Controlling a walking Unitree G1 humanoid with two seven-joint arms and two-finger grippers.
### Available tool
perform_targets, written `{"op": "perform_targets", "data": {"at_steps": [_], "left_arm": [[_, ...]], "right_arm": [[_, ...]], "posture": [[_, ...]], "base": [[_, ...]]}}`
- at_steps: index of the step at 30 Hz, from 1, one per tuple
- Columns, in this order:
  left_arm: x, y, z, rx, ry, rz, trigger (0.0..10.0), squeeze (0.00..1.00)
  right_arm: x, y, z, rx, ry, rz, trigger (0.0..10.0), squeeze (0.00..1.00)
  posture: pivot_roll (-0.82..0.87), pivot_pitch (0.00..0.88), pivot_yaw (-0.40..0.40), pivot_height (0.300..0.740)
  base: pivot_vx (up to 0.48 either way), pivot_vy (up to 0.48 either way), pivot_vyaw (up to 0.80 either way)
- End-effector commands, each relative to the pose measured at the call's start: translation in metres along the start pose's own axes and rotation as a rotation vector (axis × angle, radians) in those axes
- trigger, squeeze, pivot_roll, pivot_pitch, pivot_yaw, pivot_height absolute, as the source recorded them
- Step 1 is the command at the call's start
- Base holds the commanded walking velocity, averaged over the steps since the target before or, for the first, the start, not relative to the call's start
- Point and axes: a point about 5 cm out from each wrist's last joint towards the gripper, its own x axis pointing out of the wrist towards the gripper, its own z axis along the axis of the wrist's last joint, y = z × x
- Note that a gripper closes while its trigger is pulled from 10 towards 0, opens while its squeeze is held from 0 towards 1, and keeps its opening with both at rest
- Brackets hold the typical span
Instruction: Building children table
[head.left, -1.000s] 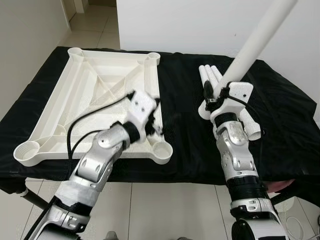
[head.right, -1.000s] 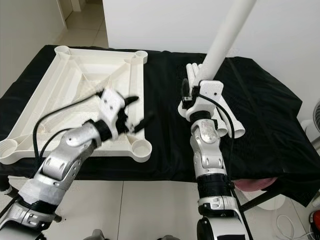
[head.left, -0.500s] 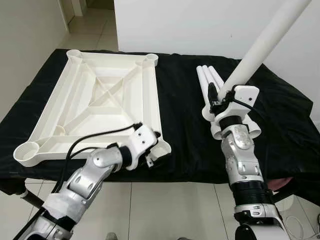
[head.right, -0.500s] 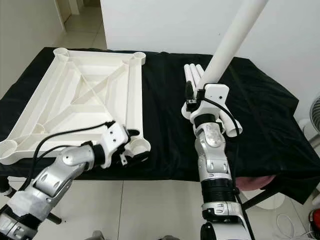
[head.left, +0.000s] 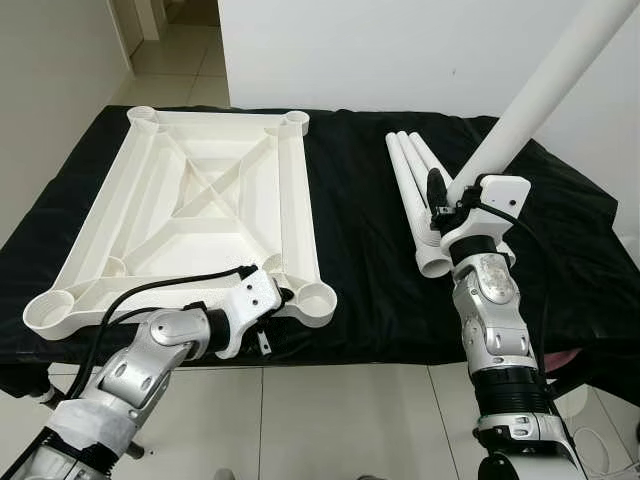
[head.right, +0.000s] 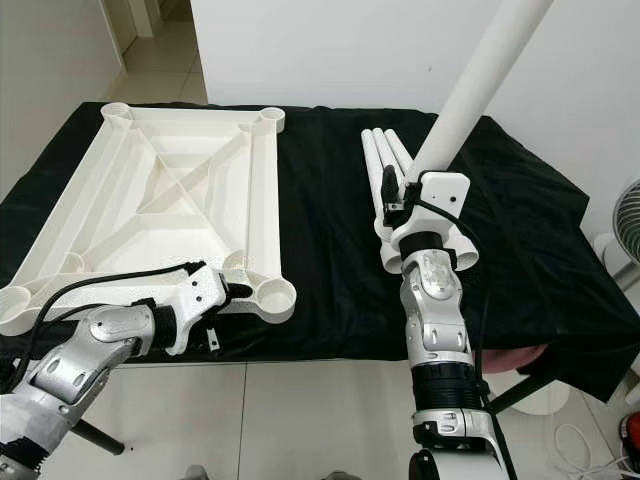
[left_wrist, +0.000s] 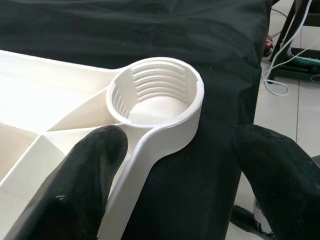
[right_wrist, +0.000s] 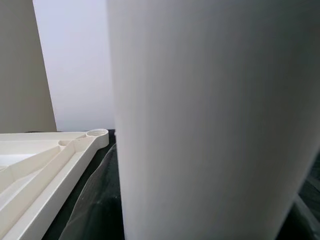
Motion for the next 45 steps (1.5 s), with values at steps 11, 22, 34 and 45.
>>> {"op": "perform_targets", "data": {"at_steps": [11, 22, 34, 45], "left_arm": [[0.022, 0.008, -0.002, 0.043, 0.051, 0.024, 10.0, 0.0], [0.063, 0.001, 0.026, 0.08, -0.058, -0.049, 10.0, 0.0], [0.095, -0.019, 0.046, 0.079, -0.139, -0.103, 10.0, 0.0], [0.08, 0.0, 0.072, 0.049, -0.248, 0.001, 10.0, 0.0]], "right_arm": [[0.005, -0.001, 0.006, -0.02, -0.019, 0.018, 10.0, 0.0], [0.005, -0.001, 0.007, -0.022, -0.021, 0.014, 10.0, 0.0], [0.002, 0.001, 0.005, -0.02, -0.011, 0.026, 10.0, 0.0], [0.003, 0.026, -0.006, -0.035, 0.052, 0.17, 10.0, 0.0]], "posture": [[-0.07, 0.0, -0.018, 0.74], [-0.1, 0.0, -0.003, 0.74], [-0.11, 0.0, 0.006, 0.74], [-0.07, 0.0, -0.01, 0.74]], "base": [[0.0, 0.0, 0.0], [0.0, 0.0, 0.0], [0.0, 0.0, 0.0], [0.0, 0.0, 0.0]]}}
